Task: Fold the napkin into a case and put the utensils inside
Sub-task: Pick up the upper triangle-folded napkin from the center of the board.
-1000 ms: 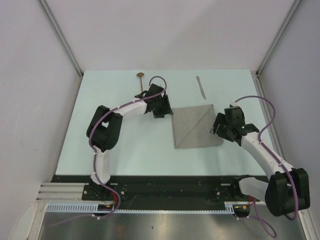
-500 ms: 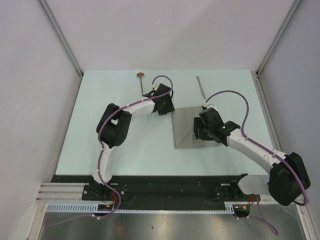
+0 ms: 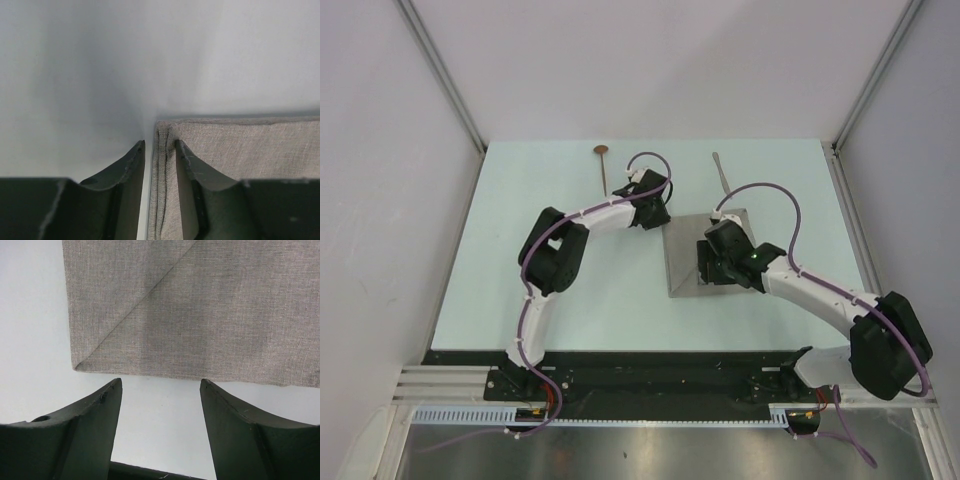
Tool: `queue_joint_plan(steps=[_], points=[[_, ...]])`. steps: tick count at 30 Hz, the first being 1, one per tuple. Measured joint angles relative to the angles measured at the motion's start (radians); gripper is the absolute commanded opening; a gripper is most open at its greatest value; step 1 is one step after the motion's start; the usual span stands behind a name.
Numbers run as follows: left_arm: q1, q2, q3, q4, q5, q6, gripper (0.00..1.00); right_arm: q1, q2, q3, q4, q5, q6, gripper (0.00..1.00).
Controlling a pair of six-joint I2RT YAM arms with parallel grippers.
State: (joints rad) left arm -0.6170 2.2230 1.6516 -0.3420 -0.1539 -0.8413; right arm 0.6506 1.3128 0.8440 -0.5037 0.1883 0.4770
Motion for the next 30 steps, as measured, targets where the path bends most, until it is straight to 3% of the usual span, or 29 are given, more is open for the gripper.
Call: queue_joint_plan(steps=[11,21,30], points=[[-0.011,0.002,-0.022,0.061,-0.002,-0.034,0.33,0.1,0.091,0.026,0.024,0.016,-0.007,0.69],[-0.012,0.002,-0.037,0.077,-0.019,-0.049,0.0,0.122,0.103,0.036,0.05,0.011,-0.008,0.71],[-0.011,-0.015,-0.058,0.065,0.011,-0.066,0.0,0.224,0.212,0.077,0.128,-0.013,-0.082,0.51]])
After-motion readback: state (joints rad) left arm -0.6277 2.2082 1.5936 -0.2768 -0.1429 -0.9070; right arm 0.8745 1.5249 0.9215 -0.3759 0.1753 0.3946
